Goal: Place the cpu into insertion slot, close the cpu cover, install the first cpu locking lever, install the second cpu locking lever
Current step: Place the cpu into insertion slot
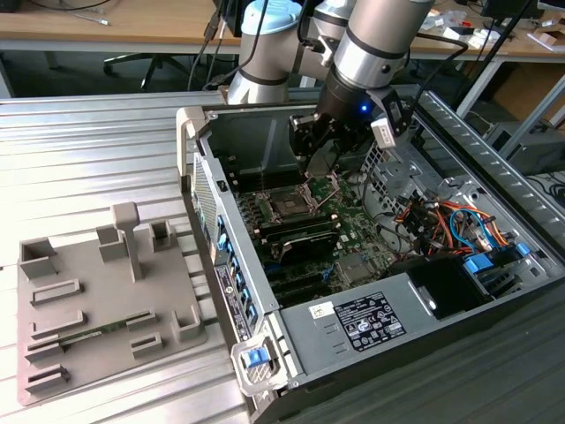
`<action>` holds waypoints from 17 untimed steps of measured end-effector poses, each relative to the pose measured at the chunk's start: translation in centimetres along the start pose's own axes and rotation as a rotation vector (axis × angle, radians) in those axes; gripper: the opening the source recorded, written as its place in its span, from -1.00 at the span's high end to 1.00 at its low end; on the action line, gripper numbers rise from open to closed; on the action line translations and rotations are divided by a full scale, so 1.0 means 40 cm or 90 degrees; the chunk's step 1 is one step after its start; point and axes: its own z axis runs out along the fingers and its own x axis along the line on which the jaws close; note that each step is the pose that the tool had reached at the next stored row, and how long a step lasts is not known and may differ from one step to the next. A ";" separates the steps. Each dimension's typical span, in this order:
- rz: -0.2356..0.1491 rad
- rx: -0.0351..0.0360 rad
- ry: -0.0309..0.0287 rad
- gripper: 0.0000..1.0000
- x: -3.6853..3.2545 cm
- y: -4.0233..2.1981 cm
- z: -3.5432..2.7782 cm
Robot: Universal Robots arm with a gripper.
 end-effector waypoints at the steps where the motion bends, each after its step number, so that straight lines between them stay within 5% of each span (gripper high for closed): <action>1: 0.000 0.0000 0.0000 -0.08 0.000 0.000 0.000; 17: 0.000 -0.0002 -0.0001 -0.08 -0.019 0.000 0.008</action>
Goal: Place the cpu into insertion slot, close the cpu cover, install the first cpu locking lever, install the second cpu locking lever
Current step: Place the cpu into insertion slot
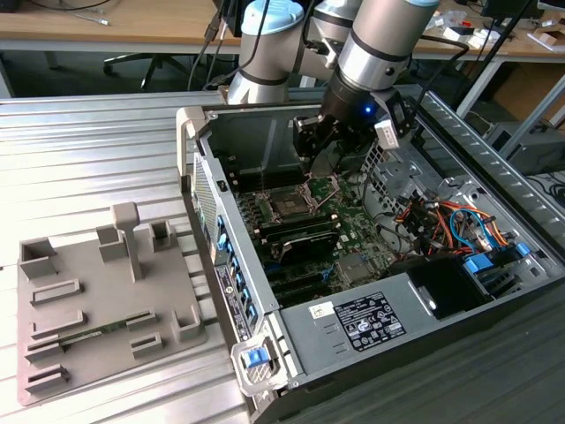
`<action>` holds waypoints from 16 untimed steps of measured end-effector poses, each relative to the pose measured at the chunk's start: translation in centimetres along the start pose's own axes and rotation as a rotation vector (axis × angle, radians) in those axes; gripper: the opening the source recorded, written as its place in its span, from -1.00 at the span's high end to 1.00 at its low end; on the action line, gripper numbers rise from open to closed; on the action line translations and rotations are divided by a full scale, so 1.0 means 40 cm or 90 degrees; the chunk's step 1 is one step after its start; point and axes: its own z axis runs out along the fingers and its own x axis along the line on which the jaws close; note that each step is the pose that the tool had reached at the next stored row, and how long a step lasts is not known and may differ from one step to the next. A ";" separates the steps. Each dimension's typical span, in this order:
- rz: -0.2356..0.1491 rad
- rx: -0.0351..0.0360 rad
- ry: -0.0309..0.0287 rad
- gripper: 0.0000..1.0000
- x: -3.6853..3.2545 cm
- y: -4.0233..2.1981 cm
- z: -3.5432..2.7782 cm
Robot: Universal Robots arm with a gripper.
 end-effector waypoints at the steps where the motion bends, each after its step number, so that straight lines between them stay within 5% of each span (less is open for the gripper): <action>1: 0.000 0.0001 0.0001 -0.08 0.000 0.000 0.001; 16: 0.000 0.0001 0.0000 -0.08 0.000 -0.005 0.010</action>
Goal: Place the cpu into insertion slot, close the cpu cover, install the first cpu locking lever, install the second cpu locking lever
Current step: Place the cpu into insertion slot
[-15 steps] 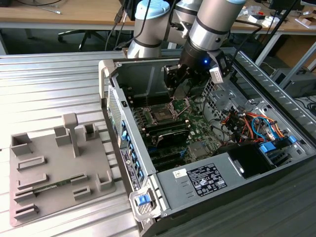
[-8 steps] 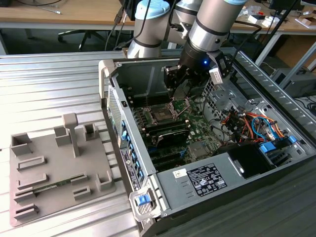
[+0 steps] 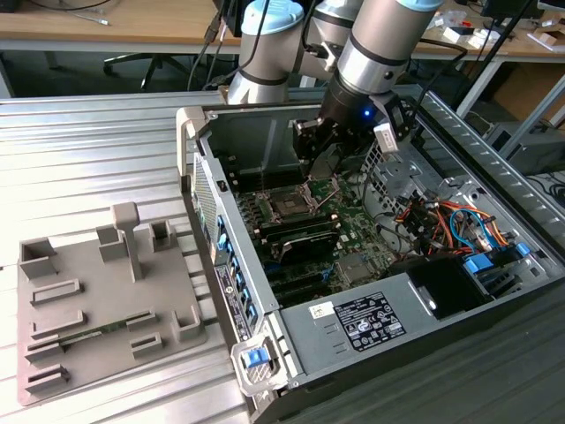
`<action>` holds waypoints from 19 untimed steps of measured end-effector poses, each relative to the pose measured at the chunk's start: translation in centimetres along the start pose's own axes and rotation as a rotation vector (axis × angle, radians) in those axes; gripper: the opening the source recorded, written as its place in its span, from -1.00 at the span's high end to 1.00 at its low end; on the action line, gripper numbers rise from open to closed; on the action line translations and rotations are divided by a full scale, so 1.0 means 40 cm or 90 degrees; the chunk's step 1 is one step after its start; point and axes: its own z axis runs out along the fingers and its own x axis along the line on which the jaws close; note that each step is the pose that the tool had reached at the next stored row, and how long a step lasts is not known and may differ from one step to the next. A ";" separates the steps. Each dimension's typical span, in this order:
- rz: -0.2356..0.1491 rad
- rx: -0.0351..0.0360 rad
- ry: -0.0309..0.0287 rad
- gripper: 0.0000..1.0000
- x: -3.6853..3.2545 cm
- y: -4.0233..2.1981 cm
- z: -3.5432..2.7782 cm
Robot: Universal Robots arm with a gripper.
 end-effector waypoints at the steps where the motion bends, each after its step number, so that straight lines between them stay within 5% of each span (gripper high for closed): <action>1: 0.000 0.0000 0.0000 -0.08 0.000 -0.001 0.000; 19: 0.000 0.0002 0.0001 -0.08 0.000 -0.006 0.017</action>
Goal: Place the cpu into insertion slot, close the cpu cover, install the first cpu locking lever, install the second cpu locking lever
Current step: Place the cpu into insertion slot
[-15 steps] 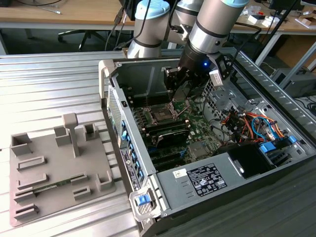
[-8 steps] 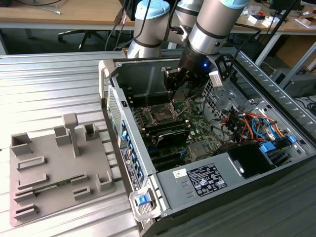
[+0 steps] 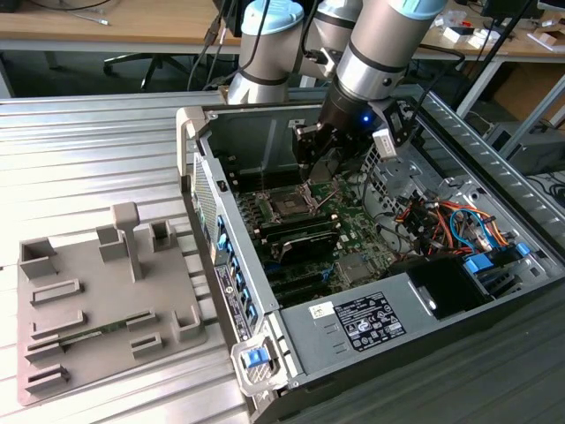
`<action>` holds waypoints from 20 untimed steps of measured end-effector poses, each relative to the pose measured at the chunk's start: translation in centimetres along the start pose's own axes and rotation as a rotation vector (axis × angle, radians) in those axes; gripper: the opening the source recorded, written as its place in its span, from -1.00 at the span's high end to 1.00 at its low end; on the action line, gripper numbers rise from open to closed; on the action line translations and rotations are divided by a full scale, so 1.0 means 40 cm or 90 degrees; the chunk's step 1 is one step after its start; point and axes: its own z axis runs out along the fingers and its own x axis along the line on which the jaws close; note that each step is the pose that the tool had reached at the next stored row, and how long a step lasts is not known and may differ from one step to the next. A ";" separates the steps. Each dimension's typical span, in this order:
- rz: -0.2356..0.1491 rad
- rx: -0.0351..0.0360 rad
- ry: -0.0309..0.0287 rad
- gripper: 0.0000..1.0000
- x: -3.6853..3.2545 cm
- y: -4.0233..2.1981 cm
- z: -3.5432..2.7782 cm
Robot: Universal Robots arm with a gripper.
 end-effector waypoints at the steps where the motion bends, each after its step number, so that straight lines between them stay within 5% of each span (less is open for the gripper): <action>1: 0.000 -0.0001 -0.0001 -0.08 0.000 0.000 0.000; 20: 0.035 -0.0005 -0.0032 -0.08 0.000 0.000 0.001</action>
